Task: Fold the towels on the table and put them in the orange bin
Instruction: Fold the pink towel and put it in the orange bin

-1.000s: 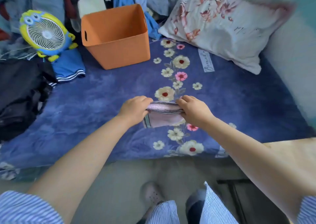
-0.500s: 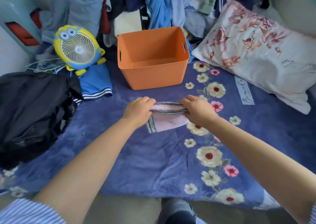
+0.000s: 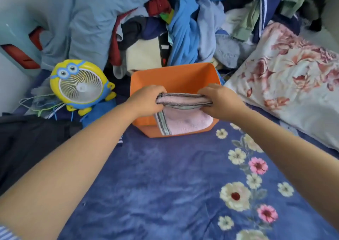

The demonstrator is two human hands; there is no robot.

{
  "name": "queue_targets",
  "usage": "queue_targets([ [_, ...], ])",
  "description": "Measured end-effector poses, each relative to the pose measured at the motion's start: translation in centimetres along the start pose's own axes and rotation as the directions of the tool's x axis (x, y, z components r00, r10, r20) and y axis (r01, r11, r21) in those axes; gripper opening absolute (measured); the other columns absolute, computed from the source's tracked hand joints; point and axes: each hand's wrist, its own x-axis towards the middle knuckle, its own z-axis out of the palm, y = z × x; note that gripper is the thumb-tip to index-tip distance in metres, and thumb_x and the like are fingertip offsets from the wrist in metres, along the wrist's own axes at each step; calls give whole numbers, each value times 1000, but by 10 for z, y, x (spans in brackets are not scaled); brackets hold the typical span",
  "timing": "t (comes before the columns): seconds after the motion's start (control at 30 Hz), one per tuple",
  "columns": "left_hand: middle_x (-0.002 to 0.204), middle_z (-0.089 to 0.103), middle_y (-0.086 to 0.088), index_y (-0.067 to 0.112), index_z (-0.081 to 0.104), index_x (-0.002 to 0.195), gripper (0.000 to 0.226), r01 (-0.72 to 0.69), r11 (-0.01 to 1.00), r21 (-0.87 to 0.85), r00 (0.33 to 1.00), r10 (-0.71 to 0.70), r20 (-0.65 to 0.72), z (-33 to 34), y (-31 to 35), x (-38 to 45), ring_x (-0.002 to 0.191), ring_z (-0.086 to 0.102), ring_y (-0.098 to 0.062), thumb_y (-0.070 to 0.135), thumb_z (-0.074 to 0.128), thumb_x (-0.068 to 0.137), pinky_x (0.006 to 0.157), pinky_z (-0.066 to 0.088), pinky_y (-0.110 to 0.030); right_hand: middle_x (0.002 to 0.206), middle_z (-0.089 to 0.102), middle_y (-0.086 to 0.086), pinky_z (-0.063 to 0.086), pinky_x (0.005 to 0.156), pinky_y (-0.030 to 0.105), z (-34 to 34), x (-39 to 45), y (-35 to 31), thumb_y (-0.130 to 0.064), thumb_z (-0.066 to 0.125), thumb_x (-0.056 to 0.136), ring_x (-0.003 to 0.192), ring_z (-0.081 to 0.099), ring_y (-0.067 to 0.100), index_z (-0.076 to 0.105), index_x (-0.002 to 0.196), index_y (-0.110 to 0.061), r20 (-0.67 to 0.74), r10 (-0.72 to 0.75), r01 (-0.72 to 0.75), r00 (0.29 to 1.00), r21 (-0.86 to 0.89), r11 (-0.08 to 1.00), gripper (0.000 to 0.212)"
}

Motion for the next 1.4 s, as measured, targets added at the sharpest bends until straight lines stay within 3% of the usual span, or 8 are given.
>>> queue_targets([
  [0.43, 109, 56, -12, 8, 52, 105, 28, 72, 954, 292, 997, -72, -9, 6, -115, 160, 101, 56, -32, 23, 58, 82, 72, 41, -35, 107, 54, 15, 46, 76, 42, 68, 196, 48, -2, 48, 82, 98, 51, 31, 53, 114, -5, 114, 31, -8, 993, -195, 981, 33],
  [0.57, 106, 56, -11, 8, 50, 100, 29, 63, 947, 314, 993, -30, -111, 42, -144, 180, 99, 54, -30, 25, 60, 78, 65, 35, -33, 98, 58, 23, 50, 57, 41, 121, 204, 69, 8, 60, 69, 92, 56, 37, 59, 98, 6, 35, -83, 88, 996, -211, 973, 29],
  [0.67, 116, 53, -9, 9, 51, 112, 36, -100, 905, 413, 966, -11, 257, 95, -150, 171, 109, 53, -29, 28, 58, 83, 74, 43, -35, 80, 64, 21, 45, 32, 25, 169, 181, 80, 7, 74, 50, 72, 65, 32, 65, 80, 1, 199, -294, 347, 935, -337, 875, 32],
  [0.8, 118, 58, -12, 6, 55, 115, 43, -234, 862, 449, 701, -171, 693, 151, -158, 155, 106, 56, -29, 40, 54, 88, 75, 46, -34, 130, 40, 13, 47, 85, 40, 236, 156, 94, -14, 51, 89, 121, 41, 29, 43, 124, -9, 809, -17, 378, 587, -256, 890, 37],
  [0.87, 120, 55, -12, 8, 53, 116, 38, -159, 875, 458, 796, -161, 583, 150, -162, 155, 110, 53, -30, 37, 47, 92, 77, 44, -35, 130, 42, 11, 45, 90, 41, 246, 155, 97, -29, 53, 90, 119, 42, 28, 45, 124, -10, 849, 48, 332, 527, -258, 907, 40],
  [1.03, 104, 58, -10, 9, 57, 103, 30, 72, 946, 315, 993, -99, 70, 117, -167, 155, 103, 52, -30, 34, 47, 91, 68, 37, -35, 136, 36, 12, 47, 87, 38, 252, 176, 105, -34, 54, 89, 121, 42, 31, 39, 129, -11, 654, 229, -23, 721, -308, 951, 48],
  [1.17, 109, 61, -19, 1, 62, 101, 29, 136, 935, 328, 934, -10, -358, 96, -178, 150, 107, 54, -37, 17, 64, 77, 81, 45, -46, 152, -4, 15, 44, 98, 43, 273, 179, 98, -40, 68, 77, 139, 11, 40, 10, 143, -26, 655, 308, -140, 689, -298, 944, 89],
  [1.4, 143, 26, -18, 12, 17, 145, 67, 409, 907, -104, 865, -421, -272, 92, -204, 165, 114, 46, -37, 18, 53, 89, 87, 42, -40, 144, -39, 9, 32, 103, 58, 320, 172, 95, -34, 73, 72, 131, -26, 51, -15, 139, -46, 705, 269, -34, 656, -329, 944, 111],
])
